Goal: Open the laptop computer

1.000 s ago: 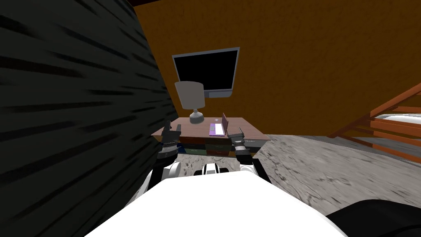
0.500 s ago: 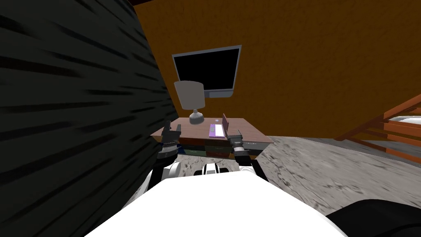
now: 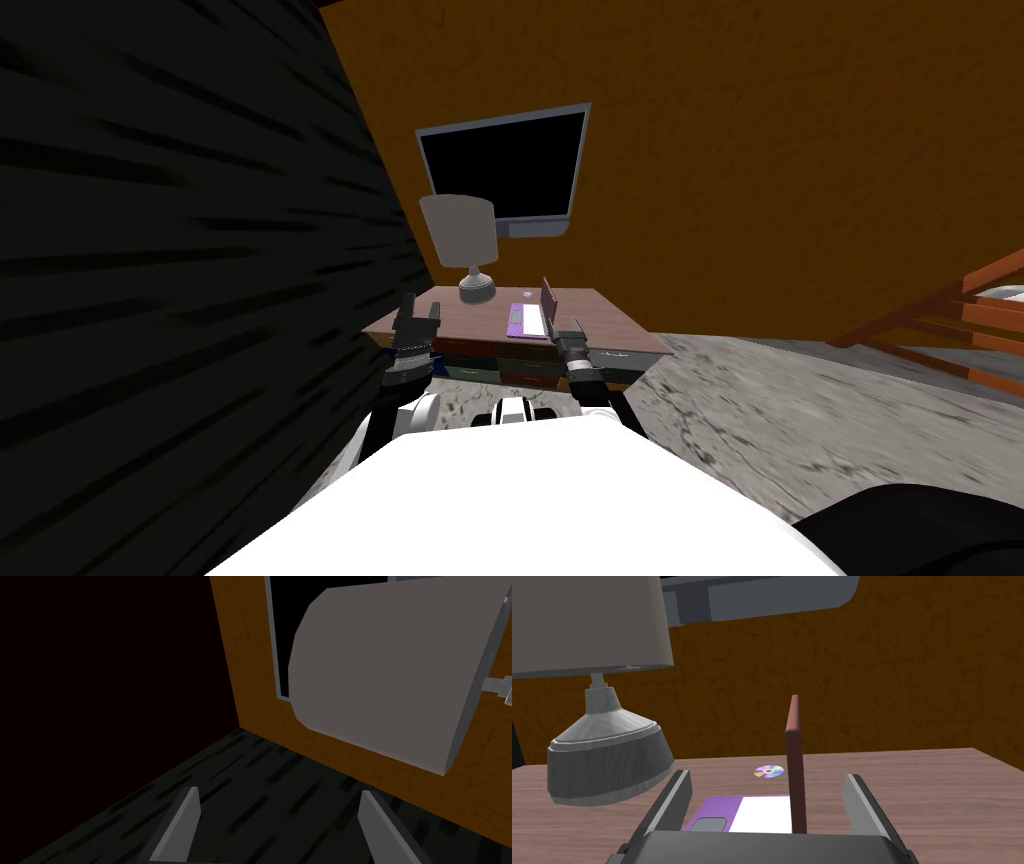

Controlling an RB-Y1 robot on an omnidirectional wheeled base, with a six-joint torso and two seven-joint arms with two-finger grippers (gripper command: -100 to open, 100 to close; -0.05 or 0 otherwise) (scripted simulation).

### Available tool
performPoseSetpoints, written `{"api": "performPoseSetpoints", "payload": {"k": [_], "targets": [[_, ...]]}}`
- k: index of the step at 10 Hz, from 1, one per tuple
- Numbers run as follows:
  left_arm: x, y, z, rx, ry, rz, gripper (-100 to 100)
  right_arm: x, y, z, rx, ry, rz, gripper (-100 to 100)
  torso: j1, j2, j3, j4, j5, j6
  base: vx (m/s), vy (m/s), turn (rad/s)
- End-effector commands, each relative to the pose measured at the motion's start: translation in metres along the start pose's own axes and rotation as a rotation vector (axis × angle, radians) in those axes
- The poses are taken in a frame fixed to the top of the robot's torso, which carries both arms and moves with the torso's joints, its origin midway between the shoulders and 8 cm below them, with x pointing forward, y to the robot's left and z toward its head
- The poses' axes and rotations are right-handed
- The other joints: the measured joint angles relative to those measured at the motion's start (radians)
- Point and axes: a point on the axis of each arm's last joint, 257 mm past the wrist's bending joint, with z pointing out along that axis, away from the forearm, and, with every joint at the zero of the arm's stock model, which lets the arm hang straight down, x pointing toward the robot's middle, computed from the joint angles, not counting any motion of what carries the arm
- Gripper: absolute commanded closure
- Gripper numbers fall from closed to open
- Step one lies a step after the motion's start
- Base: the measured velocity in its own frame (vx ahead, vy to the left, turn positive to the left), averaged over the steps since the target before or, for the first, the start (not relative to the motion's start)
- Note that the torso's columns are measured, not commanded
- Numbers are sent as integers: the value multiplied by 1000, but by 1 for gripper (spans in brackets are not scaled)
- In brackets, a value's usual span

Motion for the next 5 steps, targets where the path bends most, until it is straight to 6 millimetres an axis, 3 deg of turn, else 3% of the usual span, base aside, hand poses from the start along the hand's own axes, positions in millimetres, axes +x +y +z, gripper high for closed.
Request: {"api": "performPoseSetpoints", "payload": {"k": [1,5], "targets": [[0,0,0,0,0,0,0,-12,-7,-6,-1,-45,150,-100,0,-1,0,0,0,0,86,-55,27],[0,0,0,0,0,0,0,-24,-11,-12,-14,-90,306,-100,0,-1,-1,0,0,0,71,-31,10]]}}
